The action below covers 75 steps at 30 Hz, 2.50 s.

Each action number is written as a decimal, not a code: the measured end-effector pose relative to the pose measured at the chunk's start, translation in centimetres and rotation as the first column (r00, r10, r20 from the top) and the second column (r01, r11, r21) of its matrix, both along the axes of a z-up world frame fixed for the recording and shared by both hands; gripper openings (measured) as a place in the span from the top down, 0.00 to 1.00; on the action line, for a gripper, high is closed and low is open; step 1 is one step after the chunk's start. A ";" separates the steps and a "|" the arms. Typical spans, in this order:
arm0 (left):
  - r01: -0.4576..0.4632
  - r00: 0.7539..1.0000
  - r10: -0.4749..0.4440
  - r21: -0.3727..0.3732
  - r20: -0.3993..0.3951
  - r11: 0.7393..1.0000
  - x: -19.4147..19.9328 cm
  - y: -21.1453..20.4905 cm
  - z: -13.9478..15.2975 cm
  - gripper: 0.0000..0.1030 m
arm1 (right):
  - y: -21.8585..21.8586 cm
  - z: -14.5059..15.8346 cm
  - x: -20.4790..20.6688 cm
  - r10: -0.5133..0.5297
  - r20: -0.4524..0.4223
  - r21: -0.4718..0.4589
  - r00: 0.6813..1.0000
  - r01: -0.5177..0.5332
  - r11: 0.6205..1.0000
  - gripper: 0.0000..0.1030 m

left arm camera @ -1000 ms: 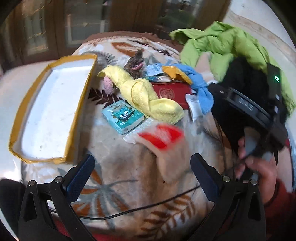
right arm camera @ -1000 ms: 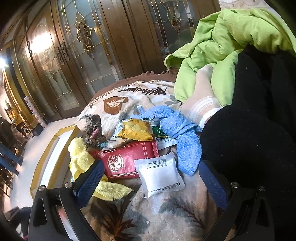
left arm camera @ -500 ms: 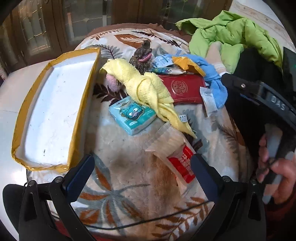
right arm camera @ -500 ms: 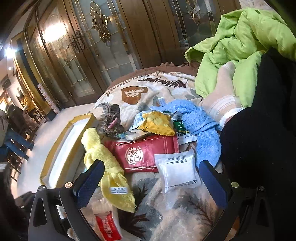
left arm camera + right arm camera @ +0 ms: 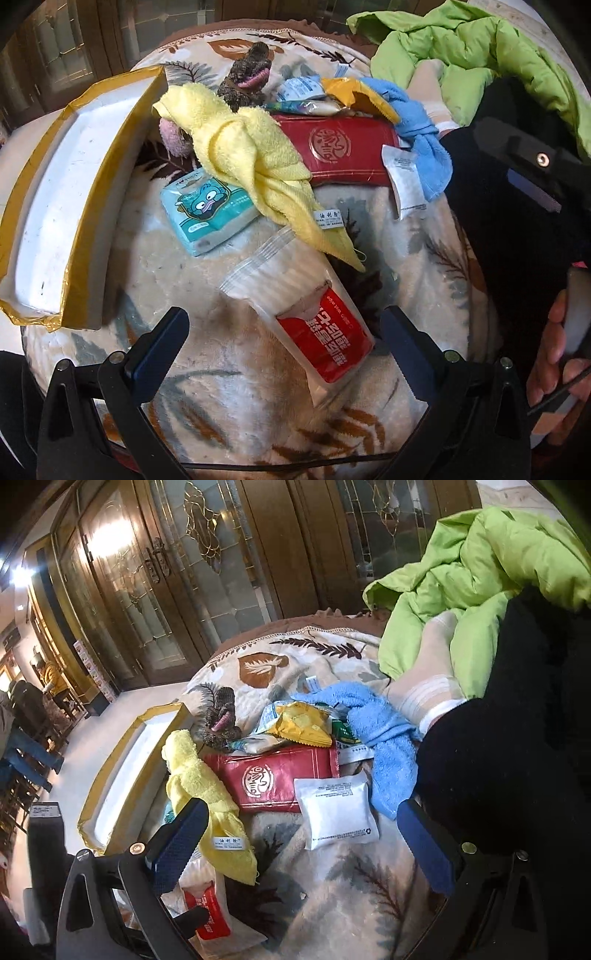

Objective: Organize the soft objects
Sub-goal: 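Lift the white bag with left tool while right tool lifts the yellow towel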

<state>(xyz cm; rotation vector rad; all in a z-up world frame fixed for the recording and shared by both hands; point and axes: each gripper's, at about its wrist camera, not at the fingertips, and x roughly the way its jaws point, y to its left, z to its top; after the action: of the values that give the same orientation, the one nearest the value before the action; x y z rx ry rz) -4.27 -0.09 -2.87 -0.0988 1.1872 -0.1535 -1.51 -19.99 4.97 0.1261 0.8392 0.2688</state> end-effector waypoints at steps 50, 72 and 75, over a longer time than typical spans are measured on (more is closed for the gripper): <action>-0.151 0.981 0.156 0.053 -0.117 0.987 0.8 5.9 -6.3 0.58 | 17.3 -8.1 8.8 0.437 -0.334 -0.111 0.835 -0.496 0.861 0.45; -0.180 0.981 0.177 0.042 0.076 0.983 -1.0 5.1 2.1 0.58 | 12.9 3.4 5.9 0.384 -0.021 0.008 0.923 -0.384 0.923 0.52; -0.247 0.960 0.242 0.021 0.140 0.969 -0.7 8.3 4.7 0.58 | 14.6 5.7 6.5 0.410 0.020 0.062 0.912 -0.410 0.910 0.52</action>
<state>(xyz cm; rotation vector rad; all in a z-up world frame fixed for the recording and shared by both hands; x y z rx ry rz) -5.01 8.17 1.85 -0.1975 1.0313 0.0792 5.04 -5.41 10.70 0.0072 0.8466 0.6939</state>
